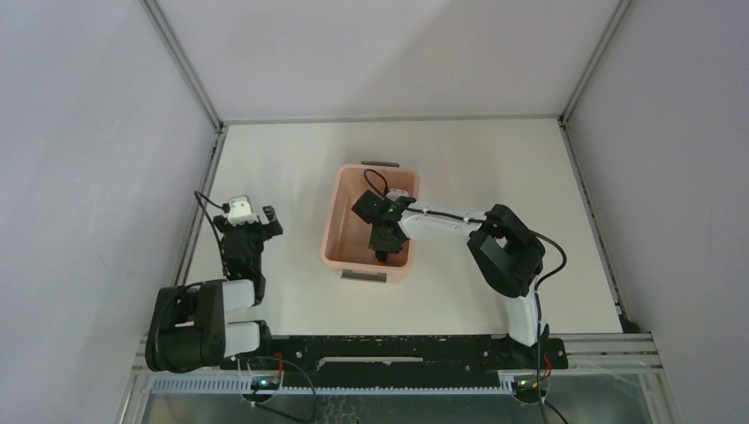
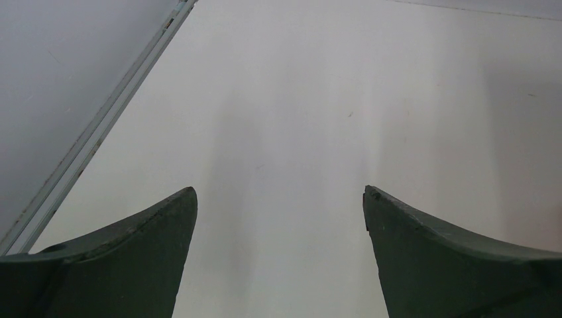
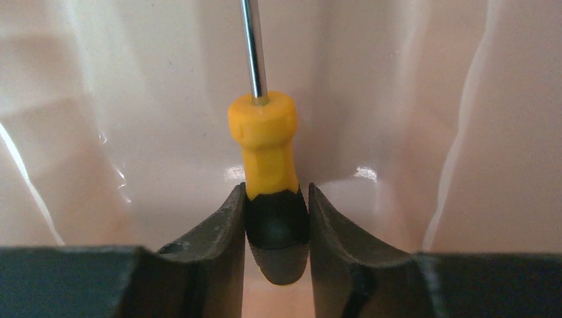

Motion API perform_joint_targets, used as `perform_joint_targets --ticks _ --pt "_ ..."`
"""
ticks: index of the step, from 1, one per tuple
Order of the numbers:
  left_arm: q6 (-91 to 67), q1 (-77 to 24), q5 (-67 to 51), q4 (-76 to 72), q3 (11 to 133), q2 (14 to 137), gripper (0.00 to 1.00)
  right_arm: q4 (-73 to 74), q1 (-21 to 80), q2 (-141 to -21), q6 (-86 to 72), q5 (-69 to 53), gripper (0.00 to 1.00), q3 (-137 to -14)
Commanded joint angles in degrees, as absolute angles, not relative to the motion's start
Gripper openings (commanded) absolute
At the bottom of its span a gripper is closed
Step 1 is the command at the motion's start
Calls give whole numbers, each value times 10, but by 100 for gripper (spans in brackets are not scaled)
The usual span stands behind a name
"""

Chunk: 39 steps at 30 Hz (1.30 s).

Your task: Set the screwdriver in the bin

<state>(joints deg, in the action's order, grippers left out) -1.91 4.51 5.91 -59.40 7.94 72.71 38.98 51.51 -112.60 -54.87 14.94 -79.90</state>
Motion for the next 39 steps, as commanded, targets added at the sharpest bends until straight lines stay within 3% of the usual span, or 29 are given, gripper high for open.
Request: perform_joint_targets --ticks 1,6,9,24,39 --pt "-10 42 65 -614 106 720 100 362 524 -1126 -584 164 45 -800" --pt "-10 43 64 -614 106 720 100 380 531 -1079 -555 199 77 -817" --pt "-10 42 65 -614 106 719 100 406 548 -1046 -516 248 85 -849" --pt "-10 42 64 -614 106 720 100 545 535 -913 -346 395 100 -964" --pt "-10 43 65 -614 106 720 100 562 225 -678 -245 333 100 -774"
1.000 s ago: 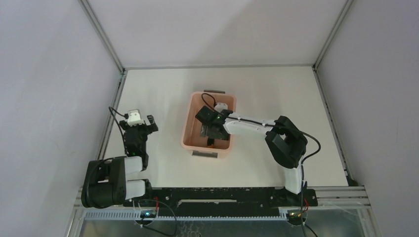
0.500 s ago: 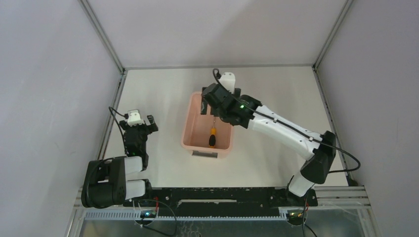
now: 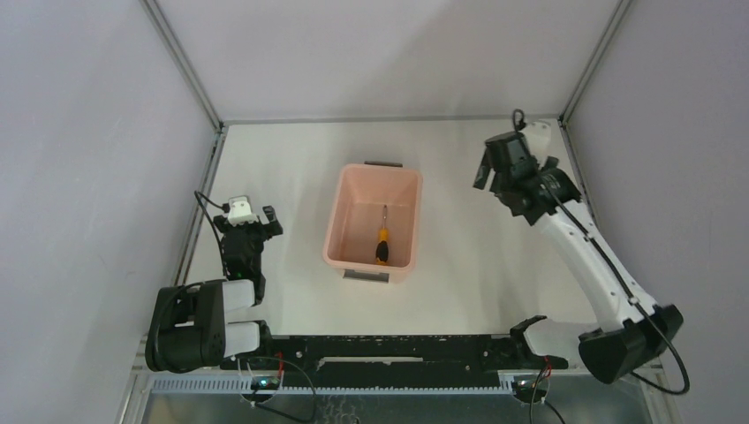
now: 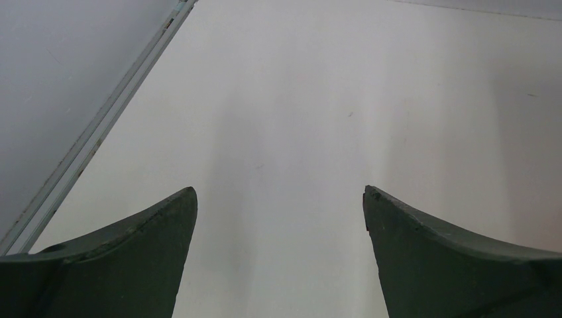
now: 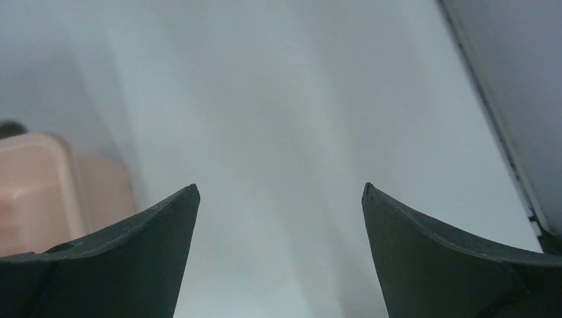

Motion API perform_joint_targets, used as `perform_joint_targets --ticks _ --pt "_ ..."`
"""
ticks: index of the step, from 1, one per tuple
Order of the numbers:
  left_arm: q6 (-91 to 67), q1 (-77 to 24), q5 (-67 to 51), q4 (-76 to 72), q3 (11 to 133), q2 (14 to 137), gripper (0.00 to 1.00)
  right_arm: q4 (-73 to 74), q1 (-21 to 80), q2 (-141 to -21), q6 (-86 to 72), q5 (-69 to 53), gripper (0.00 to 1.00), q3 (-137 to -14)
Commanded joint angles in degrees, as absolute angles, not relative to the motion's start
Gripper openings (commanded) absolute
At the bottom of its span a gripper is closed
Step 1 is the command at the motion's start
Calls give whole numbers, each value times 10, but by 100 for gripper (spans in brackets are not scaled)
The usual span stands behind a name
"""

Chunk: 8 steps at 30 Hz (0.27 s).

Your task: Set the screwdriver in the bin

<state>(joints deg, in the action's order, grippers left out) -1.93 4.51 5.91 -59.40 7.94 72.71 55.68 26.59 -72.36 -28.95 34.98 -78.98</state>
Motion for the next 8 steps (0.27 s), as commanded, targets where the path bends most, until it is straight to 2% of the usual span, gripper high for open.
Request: perform_joint_targets --ticks 1,8 --pt "-10 42 64 -614 106 719 100 562 215 -669 -241 331 100 -770" --pt "-9 43 65 -614 106 720 100 535 196 -625 -207 320 100 -748"
